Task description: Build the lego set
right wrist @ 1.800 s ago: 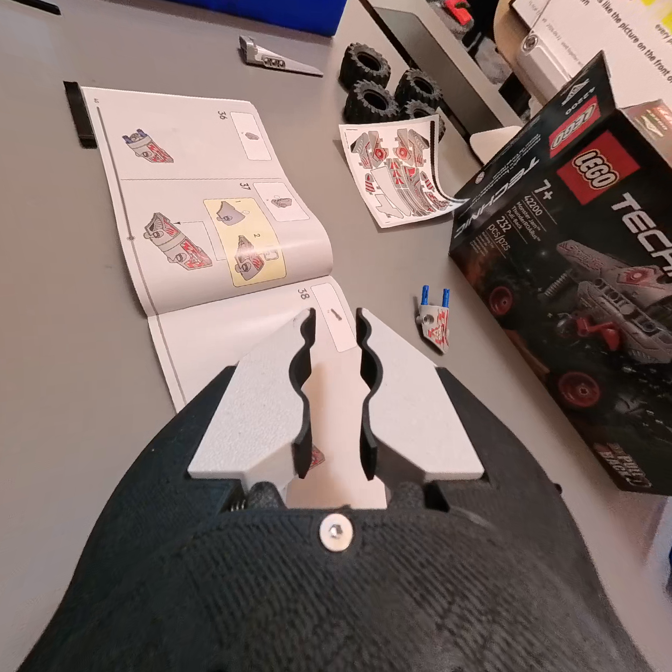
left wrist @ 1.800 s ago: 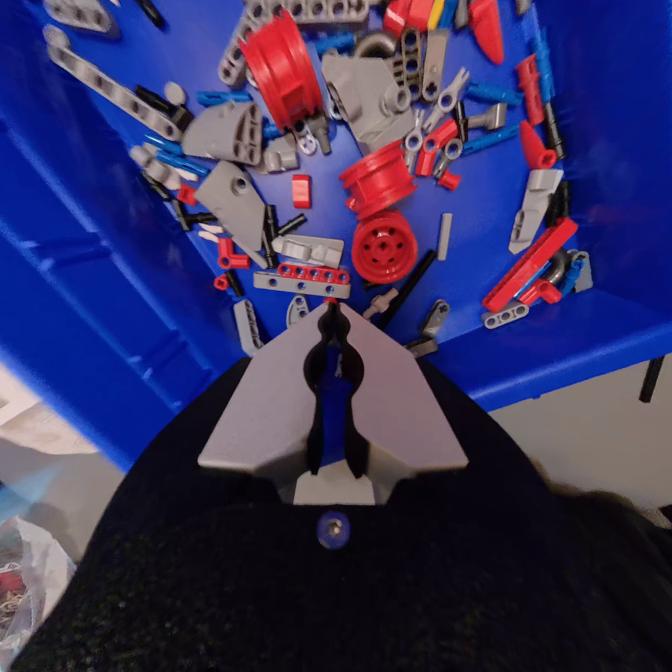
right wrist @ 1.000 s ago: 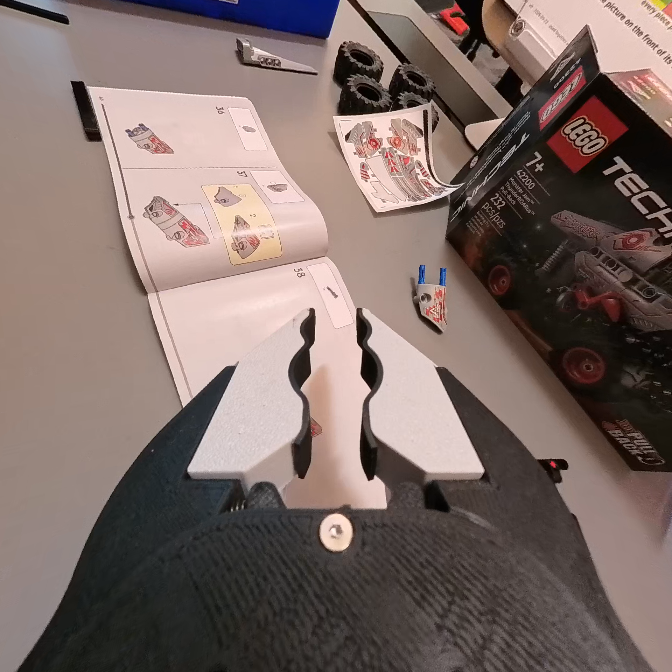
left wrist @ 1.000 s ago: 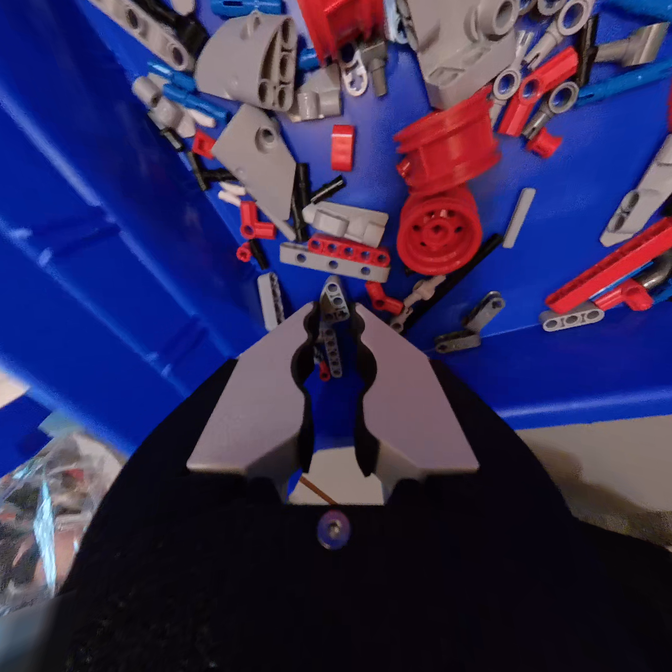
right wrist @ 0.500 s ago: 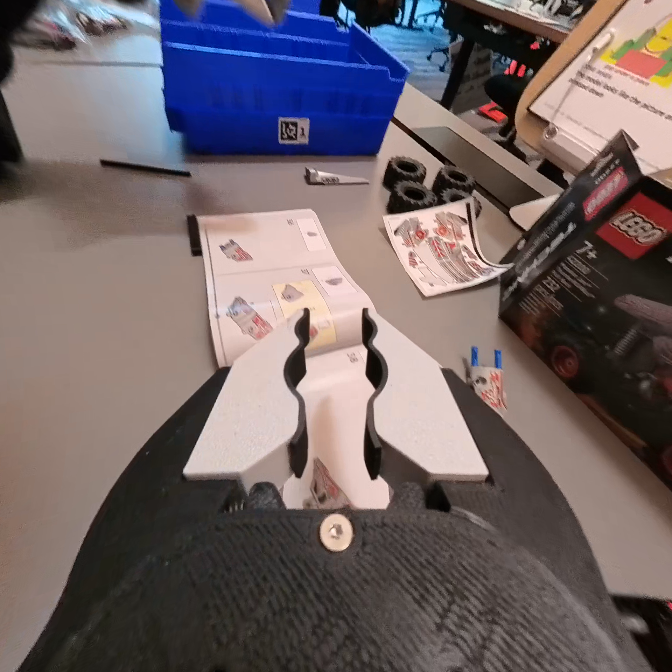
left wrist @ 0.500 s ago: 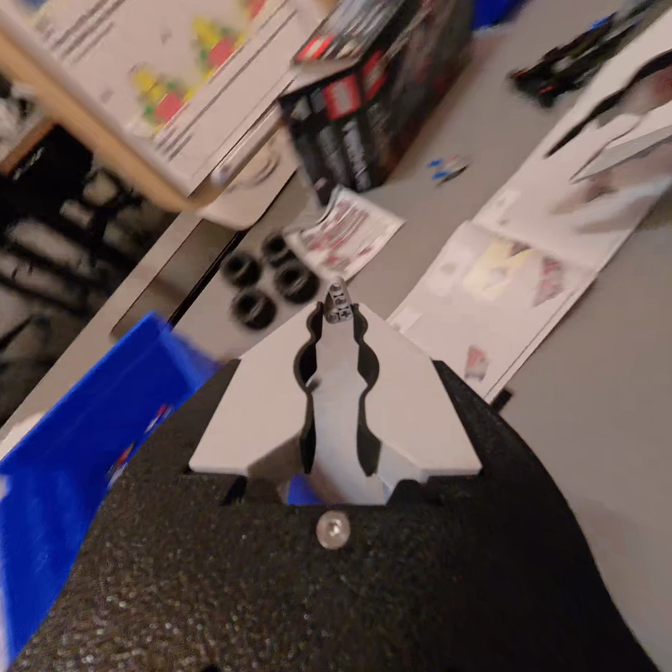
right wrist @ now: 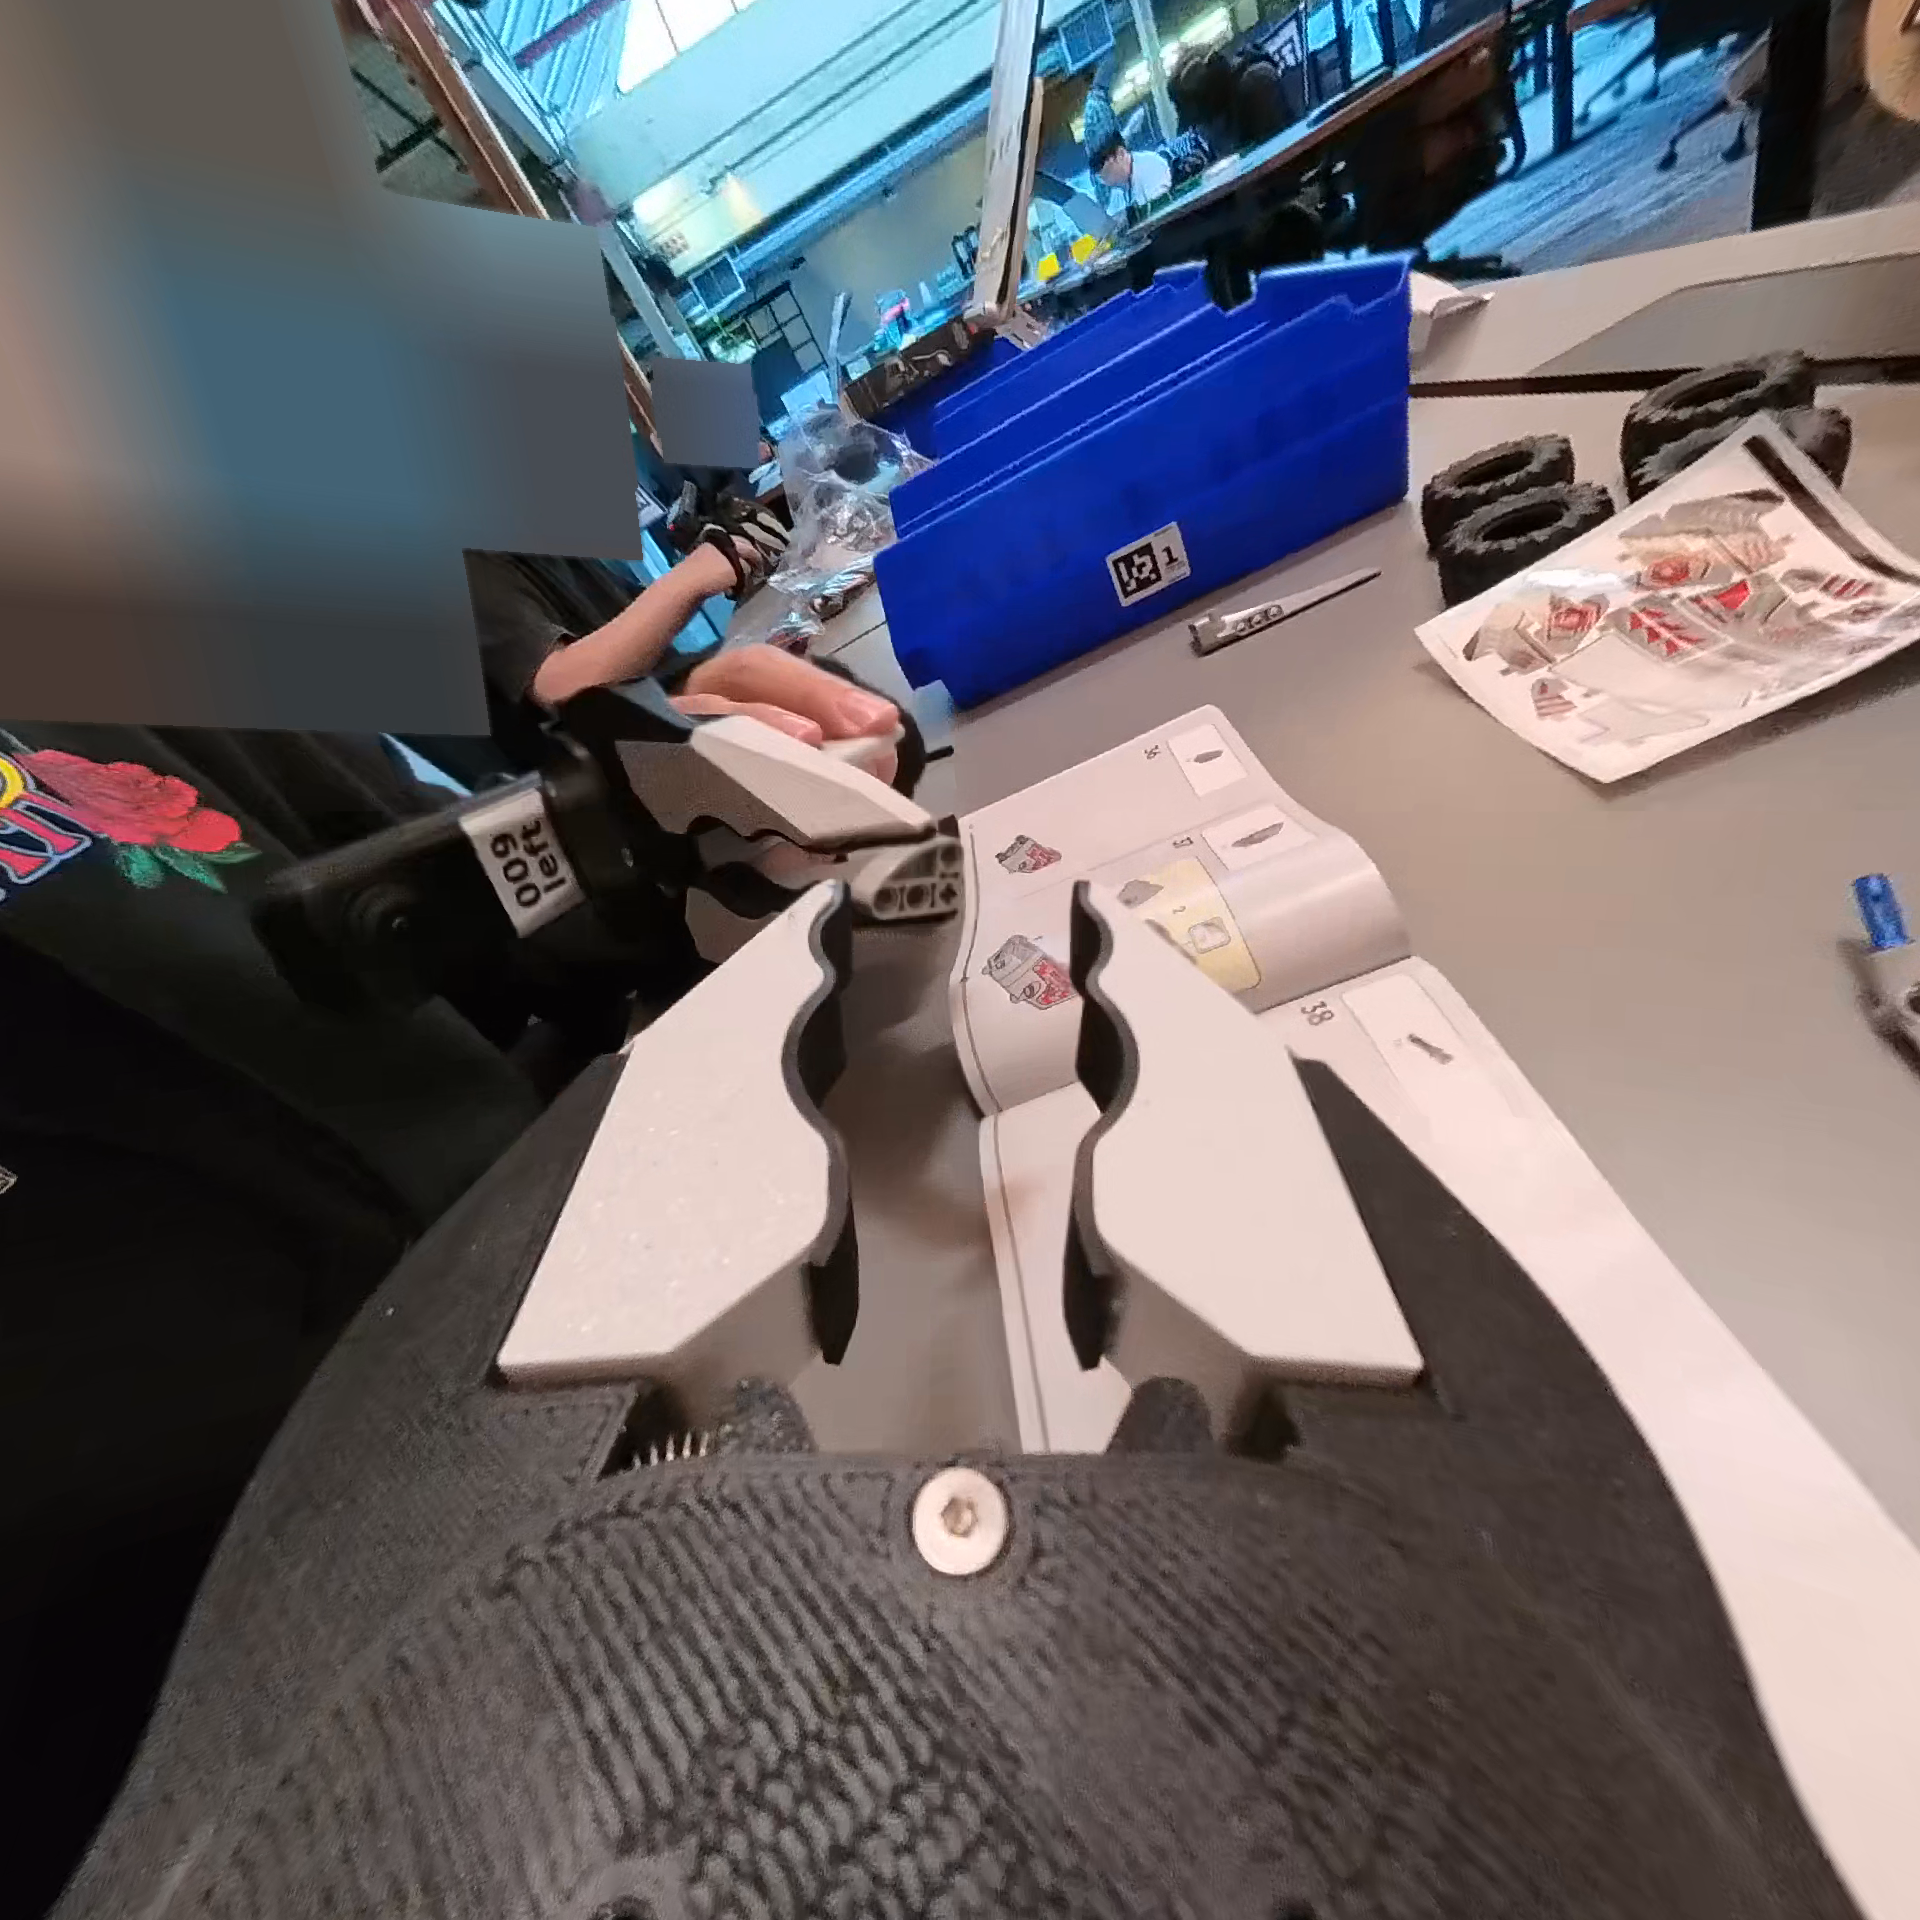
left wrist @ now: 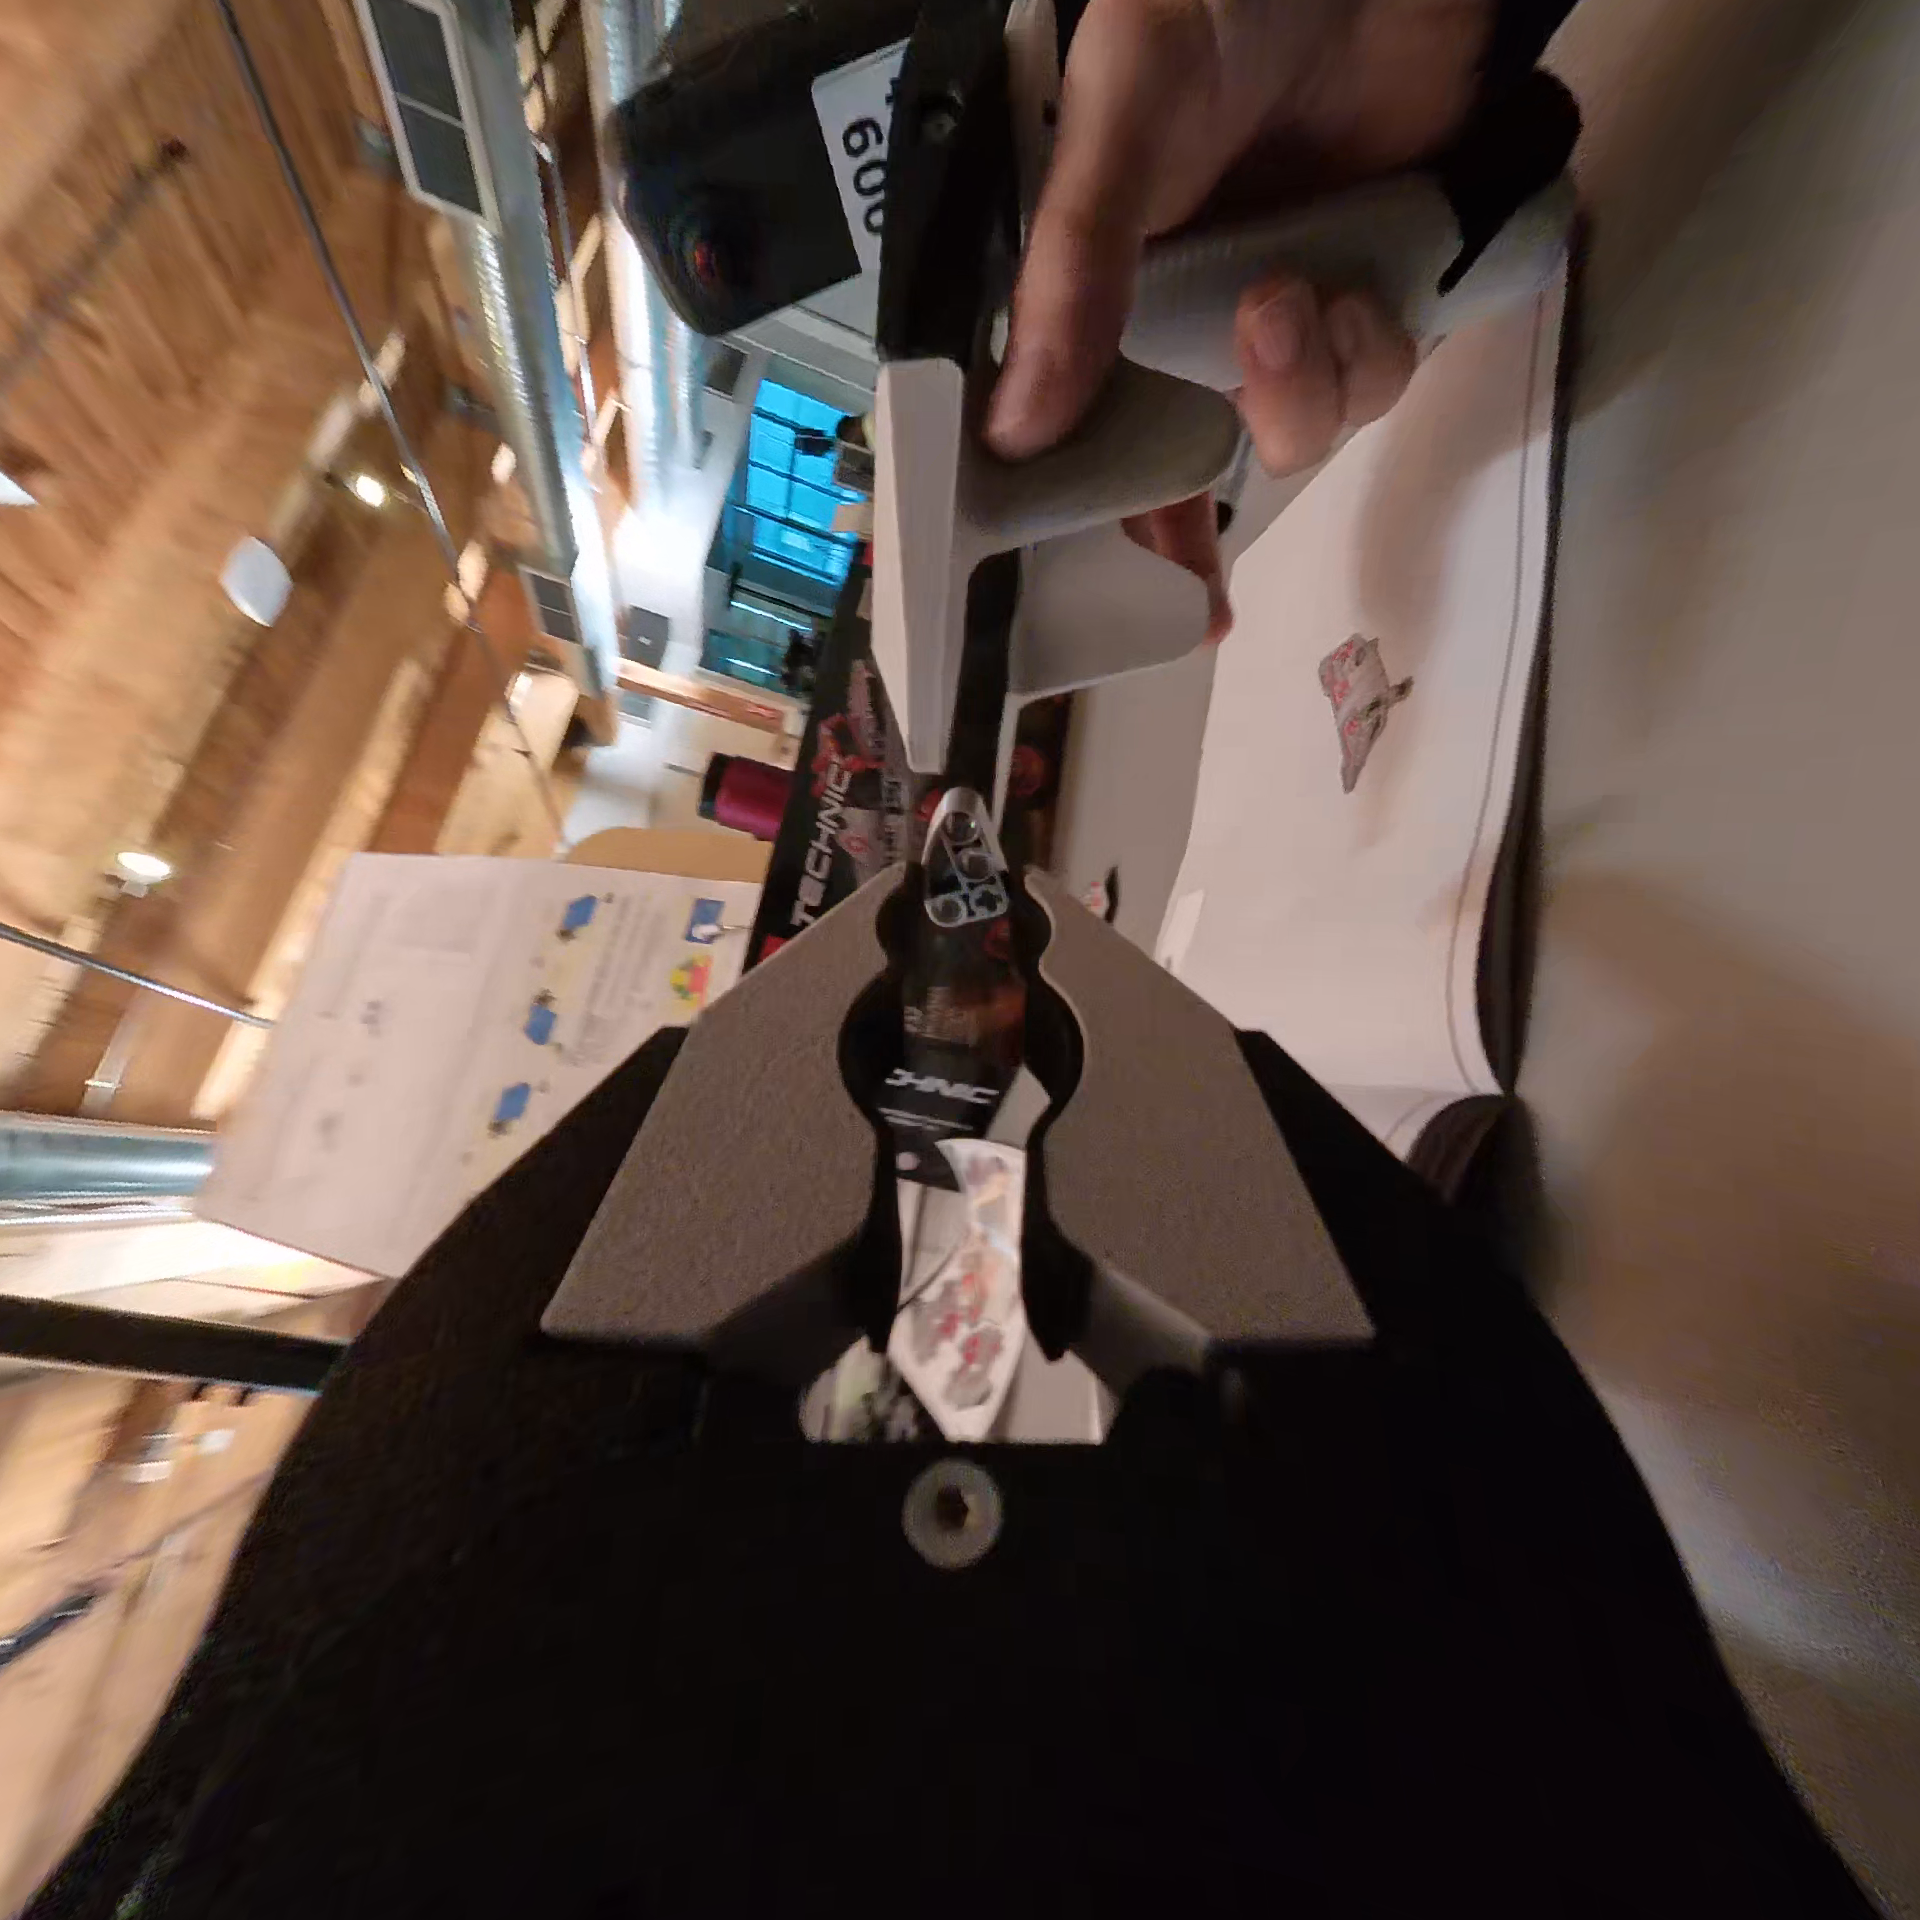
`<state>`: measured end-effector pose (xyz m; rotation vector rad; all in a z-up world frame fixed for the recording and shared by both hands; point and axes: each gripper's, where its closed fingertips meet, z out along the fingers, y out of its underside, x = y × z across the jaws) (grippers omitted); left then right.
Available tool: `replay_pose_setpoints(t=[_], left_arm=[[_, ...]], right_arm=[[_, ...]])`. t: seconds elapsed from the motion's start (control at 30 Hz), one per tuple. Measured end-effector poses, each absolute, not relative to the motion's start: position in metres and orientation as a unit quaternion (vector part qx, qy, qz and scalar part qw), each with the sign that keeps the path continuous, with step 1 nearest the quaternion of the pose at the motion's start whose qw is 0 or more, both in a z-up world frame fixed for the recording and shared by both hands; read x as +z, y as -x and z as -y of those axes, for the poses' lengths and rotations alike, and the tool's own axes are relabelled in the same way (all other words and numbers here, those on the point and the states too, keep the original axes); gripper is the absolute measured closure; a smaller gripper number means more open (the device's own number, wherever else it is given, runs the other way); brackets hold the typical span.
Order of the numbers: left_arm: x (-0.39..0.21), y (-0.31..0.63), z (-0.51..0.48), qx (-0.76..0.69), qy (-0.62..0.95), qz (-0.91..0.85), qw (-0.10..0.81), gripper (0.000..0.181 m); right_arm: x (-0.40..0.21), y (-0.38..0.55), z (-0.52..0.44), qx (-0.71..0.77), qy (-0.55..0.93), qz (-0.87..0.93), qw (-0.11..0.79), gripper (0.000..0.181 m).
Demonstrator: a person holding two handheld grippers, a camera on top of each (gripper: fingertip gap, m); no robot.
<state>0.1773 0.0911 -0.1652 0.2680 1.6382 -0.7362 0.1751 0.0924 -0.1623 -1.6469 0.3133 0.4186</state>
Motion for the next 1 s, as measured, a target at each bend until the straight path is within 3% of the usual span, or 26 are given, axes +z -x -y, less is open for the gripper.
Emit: replay_pose_setpoints(t=[0.2, 0.47, 1.0], left_arm=[[-0.17, -0.183, -0.098, -0.242, -0.144, -0.7, 0.656, 0.169], [-0.17, -0.176, -0.092, -0.189, -0.172, -0.694, 0.673, 0.169], [-0.166, -0.171, -0.091, -0.204, -0.16, -0.701, 0.665, 0.17]], right_arm=[[-0.171, -0.164, -0.101, 0.197, 0.725, -0.128, 0.647, 0.145], [-0.166, -0.16, -0.1, 0.191, 0.711, -0.088, 0.672, 0.168], [-0.162, -0.158, -0.093, 0.162, 0.714, -0.053, 0.679, 0.174]])
